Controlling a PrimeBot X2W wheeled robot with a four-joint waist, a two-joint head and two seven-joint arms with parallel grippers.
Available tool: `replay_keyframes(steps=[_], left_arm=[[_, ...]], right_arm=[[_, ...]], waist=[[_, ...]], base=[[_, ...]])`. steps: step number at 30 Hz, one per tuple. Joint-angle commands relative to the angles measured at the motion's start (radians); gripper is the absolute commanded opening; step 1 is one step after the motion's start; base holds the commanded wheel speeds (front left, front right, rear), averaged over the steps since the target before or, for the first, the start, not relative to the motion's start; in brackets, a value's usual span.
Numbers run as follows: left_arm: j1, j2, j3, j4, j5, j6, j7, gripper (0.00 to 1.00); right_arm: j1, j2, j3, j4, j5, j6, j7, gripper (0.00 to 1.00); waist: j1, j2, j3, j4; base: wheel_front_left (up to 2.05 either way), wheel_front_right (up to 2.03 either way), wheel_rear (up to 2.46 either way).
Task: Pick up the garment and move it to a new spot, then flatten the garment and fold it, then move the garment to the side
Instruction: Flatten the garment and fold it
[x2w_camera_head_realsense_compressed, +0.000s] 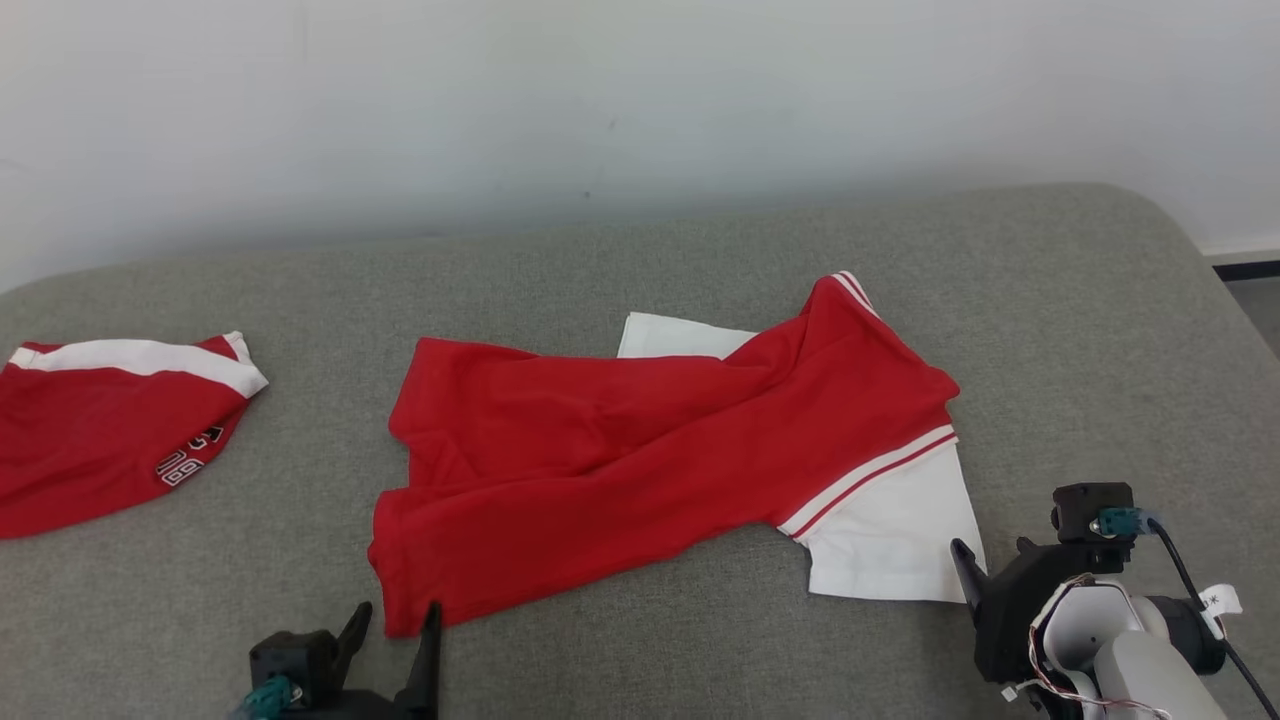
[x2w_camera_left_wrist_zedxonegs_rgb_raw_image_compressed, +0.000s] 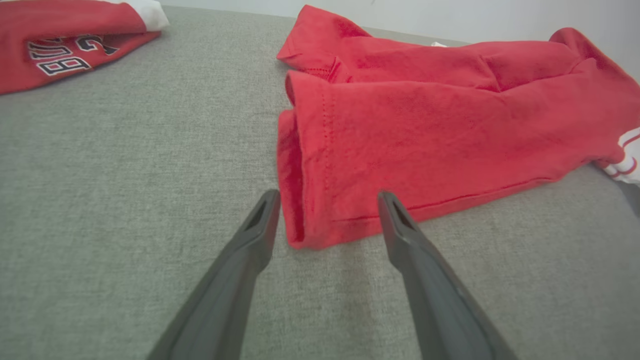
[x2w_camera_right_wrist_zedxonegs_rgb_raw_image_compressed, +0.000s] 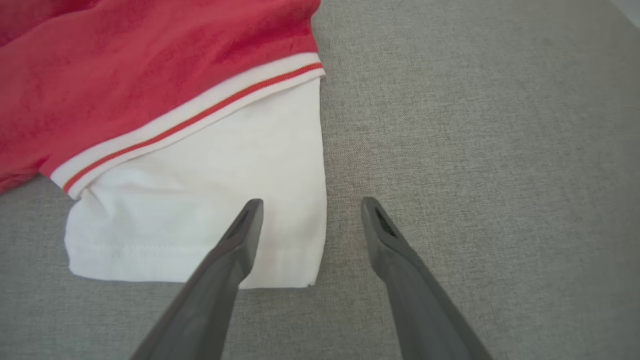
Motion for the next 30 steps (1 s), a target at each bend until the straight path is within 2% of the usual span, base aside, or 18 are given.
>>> replay_keyframes(steps=[1, 8, 18, 19, 20, 21, 22, 30], left_arm=[[-0.010, 0.003, 0.000, 0.004, 0.006, 0.003, -0.004, 1.00], [-0.053, -0.002, -0.020, 0.049, 0.003, 0.007, -0.023, 1.00], [-0.068, 0.004, -0.042, 0.048, -0.013, 0.003, -0.047, 1.00], [-0.070, 0.006, -0.043, 0.050, -0.014, 0.003, -0.048, 0.93], [-0.073, 0.008, -0.044, 0.050, -0.015, 0.002, -0.049, 0.45], [-0.075, 0.009, -0.045, 0.052, -0.016, 0.003, -0.049, 0.02], [-0.074, 0.008, -0.049, 0.054, -0.019, 0.002, -0.045, 0.00], [-0.054, -0.001, -0.043, 0.016, -0.105, -0.005, -0.019, 0.00]], right_arm=[[-0.008, -0.001, -0.003, 0.007, -0.007, -0.002, 0.003, 1.00], [-0.068, 0.015, -0.024, 0.140, -0.017, -0.002, 0.003, 1.00], [-0.065, 0.069, 0.044, 0.272, 0.059, 0.004, 0.075, 1.00], [-0.069, 0.070, 0.051, 0.279, 0.061, 0.004, 0.080, 0.95], [-0.074, 0.072, 0.058, 0.284, 0.062, 0.004, 0.082, 0.42], [-0.078, 0.073, 0.066, 0.289, 0.064, 0.004, 0.084, 0.05], [-0.081, 0.073, 0.073, 0.293, 0.066, 0.004, 0.082, 0.00], [-0.113, 0.033, 0.056, 0.240, 0.124, 0.000, -0.004, 0.00]], waist=[[-0.0001, -0.0001, 0.025, 0.005], [-0.0001, -0.0001, 0.059, 0.019], [-0.0001, -0.0001, 0.067, 0.026], [-0.0001, -0.0001, 0.070, 0.025], [-0.0001, -0.0001, 0.072, 0.023], [-0.0001, -0.0001, 0.074, 0.022], [-0.0001, -0.0001, 0.075, 0.020], [-0.0001, -0.0001, 0.066, 0.024]], base=[[0.00, 0.00, 0.00], [0.00, 0.00, 0.00], [0.00, 0.00, 0.00], [0.00, 0.00, 0.00], [0.00, 0.00, 0.00], [0.00, 0.00, 0.00], [0.00, 0.00, 0.00], [0.00, 0.00, 0.00]])
